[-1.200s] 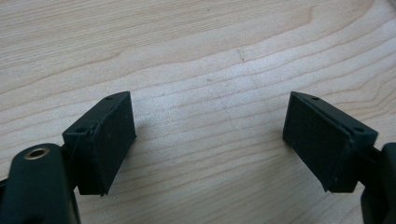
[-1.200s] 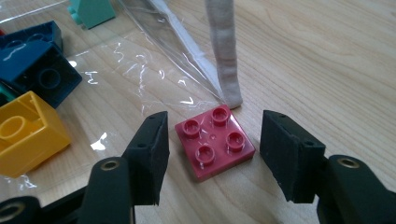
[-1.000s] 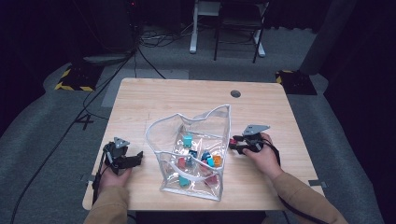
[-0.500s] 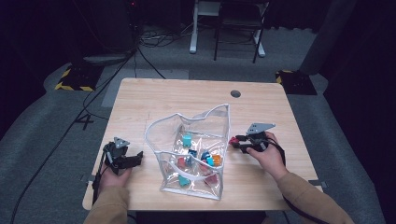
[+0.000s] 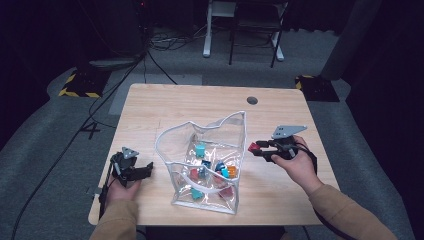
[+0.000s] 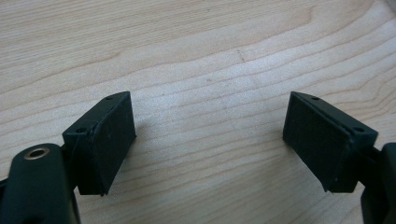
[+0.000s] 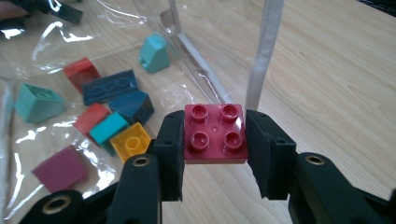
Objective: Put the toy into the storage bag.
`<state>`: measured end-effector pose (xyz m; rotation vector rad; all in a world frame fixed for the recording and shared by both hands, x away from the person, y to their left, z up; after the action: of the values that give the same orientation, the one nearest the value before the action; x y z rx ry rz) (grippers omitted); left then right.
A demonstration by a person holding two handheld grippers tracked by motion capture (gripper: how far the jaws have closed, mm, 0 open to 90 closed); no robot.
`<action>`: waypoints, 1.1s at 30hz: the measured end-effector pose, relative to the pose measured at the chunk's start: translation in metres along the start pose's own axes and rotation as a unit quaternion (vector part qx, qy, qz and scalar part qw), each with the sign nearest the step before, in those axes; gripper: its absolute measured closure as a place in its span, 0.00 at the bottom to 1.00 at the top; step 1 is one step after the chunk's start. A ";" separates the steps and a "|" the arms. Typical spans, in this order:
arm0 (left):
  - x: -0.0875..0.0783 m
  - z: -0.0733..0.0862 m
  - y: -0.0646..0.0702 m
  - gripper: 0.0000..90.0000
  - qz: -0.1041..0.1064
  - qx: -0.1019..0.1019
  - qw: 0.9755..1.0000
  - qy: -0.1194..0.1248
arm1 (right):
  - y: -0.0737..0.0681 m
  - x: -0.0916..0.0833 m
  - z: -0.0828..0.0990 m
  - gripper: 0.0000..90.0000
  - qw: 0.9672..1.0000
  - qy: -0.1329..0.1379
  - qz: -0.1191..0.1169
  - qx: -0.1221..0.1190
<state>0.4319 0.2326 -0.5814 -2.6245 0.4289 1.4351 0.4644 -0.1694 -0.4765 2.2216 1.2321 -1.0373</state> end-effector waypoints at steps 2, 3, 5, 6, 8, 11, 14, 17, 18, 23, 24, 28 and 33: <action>0.000 0.000 0.000 0.19 0.000 0.000 1.000 0.000 | -0.003 -0.006 -0.004 0.66 1.000 0.000 -0.001 -0.003; 0.000 0.000 0.000 0.19 0.000 0.000 1.000 0.000 | -0.005 -0.009 -0.005 0.66 1.000 -0.001 -0.002 -0.004; 0.000 0.000 0.000 0.19 0.000 0.000 1.000 0.000 | -0.009 -0.015 -0.010 0.66 1.000 0.000 -0.004 -0.008; 0.000 0.000 0.000 0.19 0.000 0.000 1.000 0.000 | -0.010 -0.018 -0.011 0.66 1.000 0.000 -0.004 -0.009; 0.000 0.000 0.000 0.19 0.000 0.000 1.000 0.000 | -0.014 -0.023 -0.015 0.66 1.000 0.003 -0.010 -0.009; 0.000 0.000 0.000 0.19 0.001 0.000 1.000 0.000 | -0.021 -0.032 -0.021 0.66 1.000 0.005 -0.013 -0.013; 0.000 0.000 0.000 0.19 0.001 0.000 1.000 0.000 | -0.027 -0.040 -0.027 0.66 1.000 0.010 -0.016 -0.020; 0.000 0.000 0.000 0.19 0.000 0.000 1.000 0.000 | -0.032 -0.048 -0.032 0.66 0.999 0.013 -0.018 -0.024; 0.000 0.000 0.000 0.19 0.000 0.000 1.000 0.000 | -0.033 -0.050 -0.035 0.66 0.999 0.015 -0.018 -0.025; 0.000 0.000 0.000 0.19 0.000 0.000 1.000 0.000 | -0.038 -0.064 -0.046 0.66 0.999 0.023 -0.021 -0.027; 0.000 0.000 0.000 0.19 0.000 0.000 1.000 0.000 | -0.038 -0.066 -0.048 0.66 0.999 0.024 -0.020 -0.028; 0.000 0.000 0.000 0.19 0.000 0.000 1.000 0.000 | -0.039 -0.076 -0.055 0.66 0.999 0.030 -0.018 -0.030; 0.000 0.000 0.000 0.19 0.000 0.000 1.000 0.000 | -0.041 -0.086 -0.066 0.66 0.998 0.037 -0.022 -0.034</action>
<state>0.4320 0.2326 -0.5814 -2.6246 0.4287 1.4347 0.4276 -0.1529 -0.3681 2.2083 1.3344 -0.9216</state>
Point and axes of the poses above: each handheld gripper's, and its own axes: x roughly forward along the jaws, z roughly out of its underside, y roughly to its right, the point moved 10 cm from there along x, roughly forward along the jaws, and after that the axes turned 11 degrees about -y, right-handed, at the moved point
